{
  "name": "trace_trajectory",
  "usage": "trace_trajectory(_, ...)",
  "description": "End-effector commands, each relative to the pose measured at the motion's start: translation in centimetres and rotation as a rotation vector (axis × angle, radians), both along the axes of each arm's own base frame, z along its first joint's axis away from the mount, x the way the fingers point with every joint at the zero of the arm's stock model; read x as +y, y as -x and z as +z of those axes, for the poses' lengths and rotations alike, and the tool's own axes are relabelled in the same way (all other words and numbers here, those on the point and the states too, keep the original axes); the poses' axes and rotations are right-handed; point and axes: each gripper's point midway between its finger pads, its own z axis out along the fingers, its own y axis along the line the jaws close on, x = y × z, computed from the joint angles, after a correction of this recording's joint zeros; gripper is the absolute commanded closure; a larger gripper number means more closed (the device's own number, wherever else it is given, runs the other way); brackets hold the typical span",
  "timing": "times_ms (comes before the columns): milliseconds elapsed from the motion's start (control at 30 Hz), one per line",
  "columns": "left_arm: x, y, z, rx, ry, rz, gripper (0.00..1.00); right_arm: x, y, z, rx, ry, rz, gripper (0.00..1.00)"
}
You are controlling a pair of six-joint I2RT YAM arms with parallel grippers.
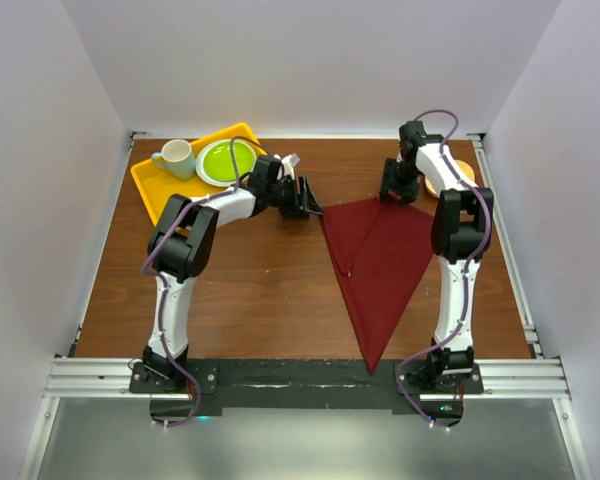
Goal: Fold the napkin, place the utensils inside, and roll it up
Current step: Fold the napkin
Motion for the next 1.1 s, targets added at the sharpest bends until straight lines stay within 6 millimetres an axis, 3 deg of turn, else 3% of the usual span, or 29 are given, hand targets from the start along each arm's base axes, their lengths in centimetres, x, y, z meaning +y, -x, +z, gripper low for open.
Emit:
trace_trajectory(0, 2.2, 2.1, 5.4, -0.069, -0.075, -0.003, 0.39, -2.8, 2.5, 7.3, -0.025, 0.145, -0.044, 0.35)
trace_trajectory(33, 2.5, 2.7, 7.1, -0.091, -0.075, 0.000, 0.38, -2.8, 3.4, 9.6, -0.055, 0.145, -0.060, 0.31)
trace_trajectory(67, 3.0, 4.1, 6.3, -0.062, -0.100, -0.006, 0.38, -2.5, 4.5, 10.3, -0.049, 0.147, -0.054, 0.28)
trace_trajectory(100, 3.1, 4.8, 6.7, -0.061, -0.100, -0.011, 0.38, -2.3, 6.9, 9.6, 0.020, 0.150, -0.039, 0.24)
trace_trajectory(133, 3.3, 5.5, 8.2, -0.087, -0.091, -0.014, 0.38, -2.0, 8.5, 11.7, -0.011, 0.145, -0.028, 0.23)
trace_trajectory(167, 3.5, 6.8, 7.6, -0.070, -0.103, -0.027, 0.39, -0.4, 10.2, 11.7, 0.003, 0.141, 0.020, 0.22)
trace_trajectory(200, 3.6, 7.4, 8.0, -0.077, -0.103, -0.034, 0.39, 0.5, 13.4, 10.2, 0.068, 0.138, 0.066, 0.20)
trace_trajectory(233, 3.6, 8.1, 9.2, -0.102, -0.092, -0.041, 0.39, 1.6, 15.4, 11.6, 0.033, 0.127, 0.103, 0.20)
trace_trajectory(267, 3.7, 8.9, 8.9, -0.091, -0.093, -0.049, 0.39, 4.1, 17.8, 11.7, 0.036, 0.124, 0.187, 0.20)
trace_trajectory(300, 3.7, 9.3, 9.2, -0.097, -0.083, -0.055, 0.39, 4.8, 21.1, 10.1, 0.105, 0.124, 0.207, 0.20)
trace_trajectory(333, 3.6, 9.9, 10.0, -0.113, -0.068, -0.065, 0.39, 6.6, 23.7, 11.1, 0.071, 0.103, 0.270, 0.20)
trace_trajectory(367, 3.6, 10.5, 9.9, -0.114, -0.057, -0.071, 0.39, 6.6, 26.5, 9.7, 0.128, 0.113, 0.292, 0.20)
trace_trajectory(400, 3.6, 10.8, 10.1, -0.123, -0.052, -0.076, 0.39, 7.3, 28.2, 9.6, 0.137, 0.099, 0.282, 0.20)
trace_trajectory(433, 3.6, 11.2, 10.7, -0.132, -0.046, -0.074, 0.39, 8.6, 30.5, 10.5, 0.099, 0.073, 0.348, 0.21)
trace_trajectory(500, 4.0, 11.9, 10.8, -0.127, -0.046, -0.073, 0.39, 9.4, 33.8, 10.0, 0.111, 0.059, 0.377, 0.23)
trace_trajectory(533, 4.1, 12.1, 10.9, -0.125, -0.047, -0.071, 0.40, 10.6, 35.8, 10.0, 0.103, 0.041, 0.455, 0.29)
trace_trajectory(600, 4.6, 12.6, 10.8, -0.120, -0.060, -0.056, 0.40, 11.0, 38.4, 9.5, 0.107, -0.001, 0.473, 0.36)
trace_trajectory(633, 4.9, 12.5, 11.4, -0.135, -0.059, -0.038, 0.40, 11.7, 40.2, 9.1, 0.121, -0.022, 0.537, 0.44)
trace_trajectory(733, 5.7, 12.9, 11.6, -0.091, -0.055, 0.013, 0.40, 11.7, 44.1, 7.3, 0.161, -0.015, 0.612, 0.50)
trace_trajectory(833, 5.8, 13.5, 12.3, -0.084, -0.012, 0.046, 0.40, 11.6, 46.5, 6.3, 0.158, -0.010, 0.657, 0.50)
trace_trajectory(933, 6.4, 14.0, 12.7, -0.072, -0.012, 0.069, 0.40, 10.2, 47.4, 4.9, 0.175, 0.040, 0.651, 0.51)
trace_trajectory(1067, 7.3, 14.4, 13.4, -0.096, -0.023, 0.111, 0.40, 11.0, 47.1, 4.1, 0.154, 0.021, 0.655, 0.52)
